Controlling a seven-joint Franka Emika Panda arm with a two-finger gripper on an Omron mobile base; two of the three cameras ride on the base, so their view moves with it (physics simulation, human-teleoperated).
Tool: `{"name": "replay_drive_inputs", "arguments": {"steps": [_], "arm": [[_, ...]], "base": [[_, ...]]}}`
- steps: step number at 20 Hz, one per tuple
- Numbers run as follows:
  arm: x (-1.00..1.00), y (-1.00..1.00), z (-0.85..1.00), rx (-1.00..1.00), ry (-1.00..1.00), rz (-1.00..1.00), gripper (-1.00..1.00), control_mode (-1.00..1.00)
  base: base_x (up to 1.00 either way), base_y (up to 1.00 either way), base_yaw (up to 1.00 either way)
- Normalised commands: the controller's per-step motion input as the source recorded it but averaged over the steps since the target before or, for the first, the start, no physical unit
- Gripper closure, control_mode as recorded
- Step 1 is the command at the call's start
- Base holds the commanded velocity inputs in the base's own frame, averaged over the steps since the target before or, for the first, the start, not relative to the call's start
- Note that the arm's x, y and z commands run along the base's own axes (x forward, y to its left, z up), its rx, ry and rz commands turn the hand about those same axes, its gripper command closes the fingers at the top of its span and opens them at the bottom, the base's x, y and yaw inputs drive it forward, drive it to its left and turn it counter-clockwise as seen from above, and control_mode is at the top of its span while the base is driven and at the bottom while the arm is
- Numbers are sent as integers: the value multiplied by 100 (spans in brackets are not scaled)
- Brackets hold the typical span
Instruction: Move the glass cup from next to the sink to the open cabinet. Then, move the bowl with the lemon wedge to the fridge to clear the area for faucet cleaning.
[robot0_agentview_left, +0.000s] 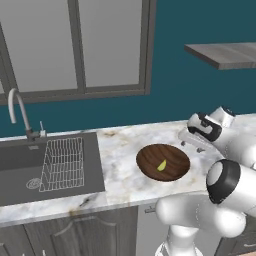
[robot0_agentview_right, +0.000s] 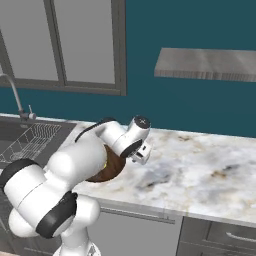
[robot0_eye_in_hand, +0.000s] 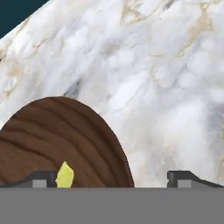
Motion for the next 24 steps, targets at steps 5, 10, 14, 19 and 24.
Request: {"name": "replay_drive_inputs", "arguments": {"steps": [5, 10, 14, 19, 24], "arm": [[0, 1, -47, 2, 9, -2, -100, -100], [0, 7, -41, 0, 10, 0, -100, -100], [0, 13, -38, 0, 11, 0, -100, -100], [5, 28, -28, 0, 10, 0, 100, -100], [8, 17, -6, 0, 2, 0, 100, -100]], "base": [[0, 0, 0], [0, 0, 0], [0, 0, 0], [0, 0, 0], [0, 0, 0]]}}
